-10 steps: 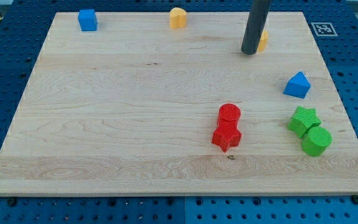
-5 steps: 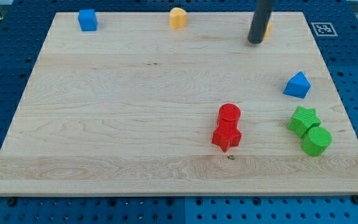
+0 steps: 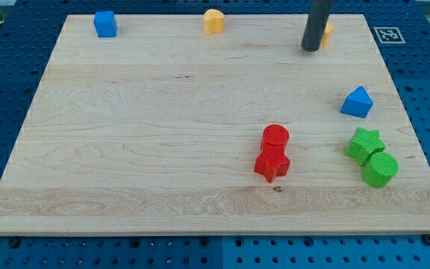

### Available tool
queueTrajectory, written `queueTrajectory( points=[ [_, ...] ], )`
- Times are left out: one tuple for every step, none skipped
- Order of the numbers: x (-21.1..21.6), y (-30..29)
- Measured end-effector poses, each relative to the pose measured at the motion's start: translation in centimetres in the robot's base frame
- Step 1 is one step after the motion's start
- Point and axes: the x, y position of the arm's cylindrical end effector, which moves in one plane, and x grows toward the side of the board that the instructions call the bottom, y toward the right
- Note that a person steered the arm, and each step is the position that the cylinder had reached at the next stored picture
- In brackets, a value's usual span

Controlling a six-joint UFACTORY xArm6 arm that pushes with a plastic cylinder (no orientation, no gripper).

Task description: Move the yellow hexagon to the top right corner of the board

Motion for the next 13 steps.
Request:
queueTrajectory(
  points=[
    [-2.5,0.8],
    [-2.8,0.8],
    [-2.9,-1.5],
    [-3.9,-0.1],
    [-4.1,2.1],
    [-4.3,2.7],
    [-4.9,3.8],
    [-4.5,3.9],
    [-0.9,3.9],
    [2.8,3.9],
    [5.8,3.6],
    [6.8,3.2],
    [6.8,3.2]
  ],
)
